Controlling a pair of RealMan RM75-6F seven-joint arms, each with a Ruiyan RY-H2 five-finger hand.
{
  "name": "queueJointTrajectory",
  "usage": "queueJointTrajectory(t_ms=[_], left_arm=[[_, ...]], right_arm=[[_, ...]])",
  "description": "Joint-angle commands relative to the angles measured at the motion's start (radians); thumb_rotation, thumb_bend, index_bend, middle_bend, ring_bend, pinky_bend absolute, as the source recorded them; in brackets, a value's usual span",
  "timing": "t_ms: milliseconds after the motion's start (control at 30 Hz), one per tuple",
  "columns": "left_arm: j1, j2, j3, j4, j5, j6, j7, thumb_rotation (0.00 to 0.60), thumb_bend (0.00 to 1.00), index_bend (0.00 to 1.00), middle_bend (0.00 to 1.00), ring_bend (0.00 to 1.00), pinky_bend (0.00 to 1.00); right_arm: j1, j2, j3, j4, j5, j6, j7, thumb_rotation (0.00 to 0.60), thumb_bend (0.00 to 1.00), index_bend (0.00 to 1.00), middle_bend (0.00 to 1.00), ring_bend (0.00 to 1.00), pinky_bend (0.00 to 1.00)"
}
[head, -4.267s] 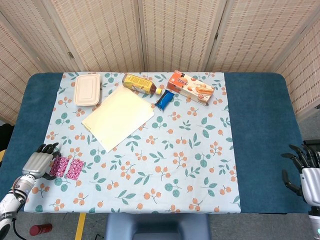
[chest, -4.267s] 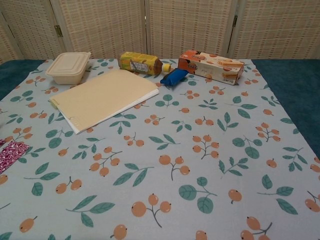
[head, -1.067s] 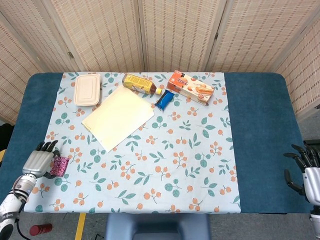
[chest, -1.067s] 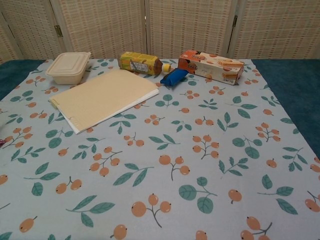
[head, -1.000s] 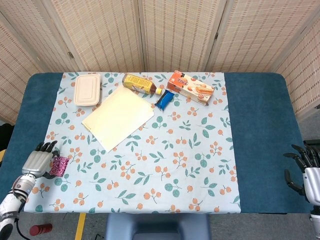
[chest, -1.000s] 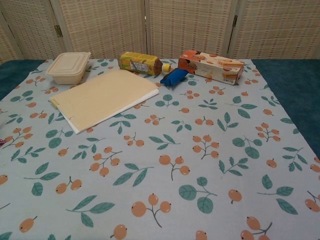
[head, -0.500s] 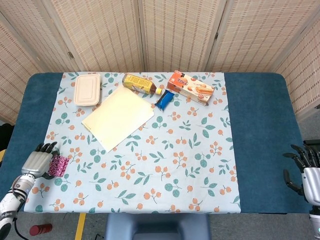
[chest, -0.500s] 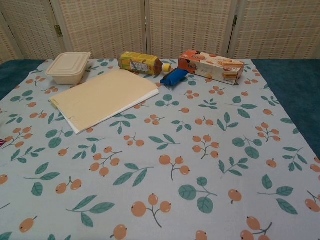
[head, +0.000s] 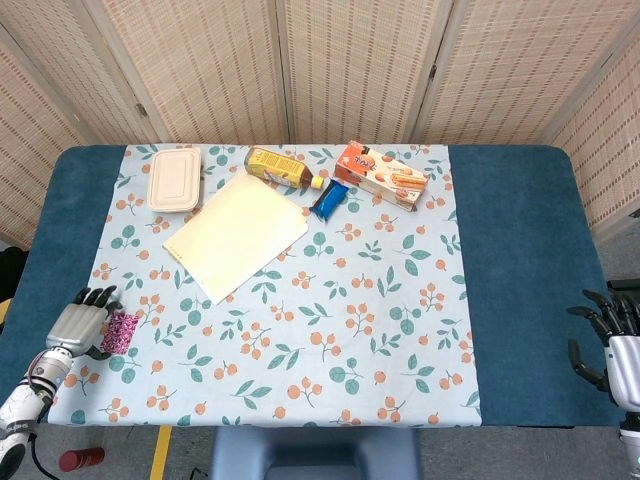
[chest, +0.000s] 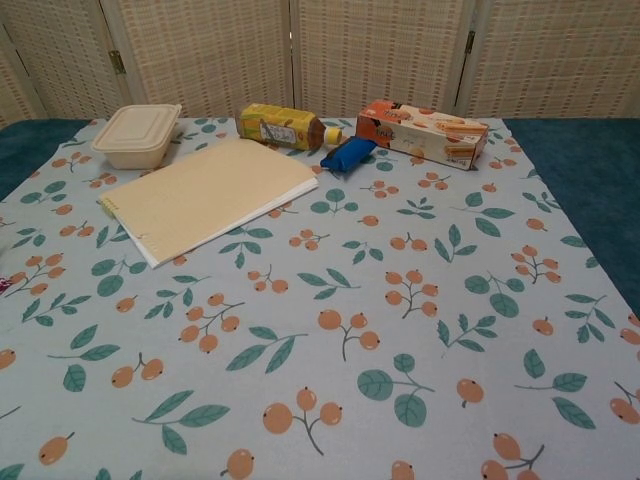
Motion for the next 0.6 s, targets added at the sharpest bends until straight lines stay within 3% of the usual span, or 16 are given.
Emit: queueJointTrajectory(t_ms=[33,200,367,600], left_arm=[[0.0,0.003,-0.002,-0.009,-0.01,-0.006,0.012,0.6,0.11,0.17,0.0,0.0,0.0],[0.014,0.021,-0.026,-0.062,-0.036,0.026,-0.012,0.6,0.1,0.14,0.0,0.0,0.0],[0.063,0.054,-0.087,-0.169,-0.077,0.145,-0.086,0.6,0.11,0.15,0.0,0.0,0.0],[0.14,0.103,-0.135,-0.337,-0.128,0.307,-0.094,0.6,0.13,0.19,0.0,0.0,0.0]], right_arm=[[0.0,0.0,0.0,0.001,0.0,0.0,0.001,0.6,0.5,0.3,0.17,0.0,0.0],[0.002,0.003,-0.001,0.004,-0.001,-0.004,0.004,0.6,0.5,0.3,0.17,0.0,0.0],[0.017,0.024,-0.005,-0.001,-0.009,-0.031,0.01,0.6,0.5,0.3,0.17,0.0,0.0],[0.055,0.06,-0.008,-0.009,-0.014,-0.099,0.038,0.6,0.5,0.3,0.16,0.0,0.0]])
